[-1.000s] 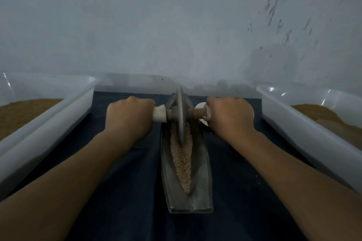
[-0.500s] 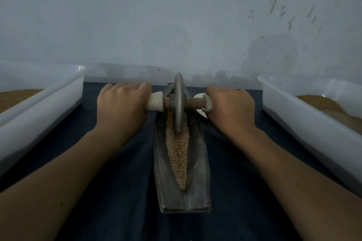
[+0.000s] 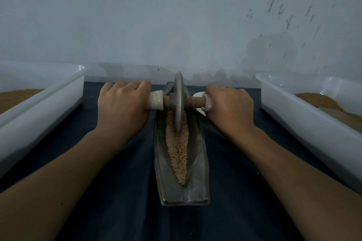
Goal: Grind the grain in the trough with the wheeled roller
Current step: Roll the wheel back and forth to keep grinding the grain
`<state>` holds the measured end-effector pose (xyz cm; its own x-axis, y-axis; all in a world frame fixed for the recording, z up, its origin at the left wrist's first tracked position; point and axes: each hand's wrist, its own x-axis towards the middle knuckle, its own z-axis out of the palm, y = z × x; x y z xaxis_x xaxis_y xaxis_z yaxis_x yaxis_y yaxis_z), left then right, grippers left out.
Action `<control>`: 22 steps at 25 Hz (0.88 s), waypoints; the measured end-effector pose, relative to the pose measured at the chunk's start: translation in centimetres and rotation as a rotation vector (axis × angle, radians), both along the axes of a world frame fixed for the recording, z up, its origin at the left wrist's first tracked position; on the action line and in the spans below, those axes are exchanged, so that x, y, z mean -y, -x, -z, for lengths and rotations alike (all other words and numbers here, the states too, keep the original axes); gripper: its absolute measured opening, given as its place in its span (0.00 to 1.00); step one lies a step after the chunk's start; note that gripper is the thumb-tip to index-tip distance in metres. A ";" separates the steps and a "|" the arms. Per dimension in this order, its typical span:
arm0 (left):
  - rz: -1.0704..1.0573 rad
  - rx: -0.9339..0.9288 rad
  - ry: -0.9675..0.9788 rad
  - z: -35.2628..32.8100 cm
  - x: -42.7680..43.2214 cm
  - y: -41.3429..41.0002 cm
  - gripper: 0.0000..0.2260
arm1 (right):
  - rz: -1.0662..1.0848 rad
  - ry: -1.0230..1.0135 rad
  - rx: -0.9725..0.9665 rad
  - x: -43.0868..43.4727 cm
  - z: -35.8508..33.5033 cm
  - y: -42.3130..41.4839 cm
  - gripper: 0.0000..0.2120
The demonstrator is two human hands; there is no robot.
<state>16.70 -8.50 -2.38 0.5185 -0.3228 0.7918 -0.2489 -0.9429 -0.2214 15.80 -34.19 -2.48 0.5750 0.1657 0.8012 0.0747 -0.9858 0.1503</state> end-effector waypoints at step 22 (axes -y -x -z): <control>0.008 -0.048 0.040 0.5 0.1 -0.6 0.16 | -0.011 0.014 -0.083 -0.9 -0.6 0.0 0.05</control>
<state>17.27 -8.62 -2.91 0.5540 -0.2961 0.7780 -0.2661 -0.9486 -0.1715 15.80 -33.24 -1.90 0.6372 0.1833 0.7486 0.0985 -0.9827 0.1567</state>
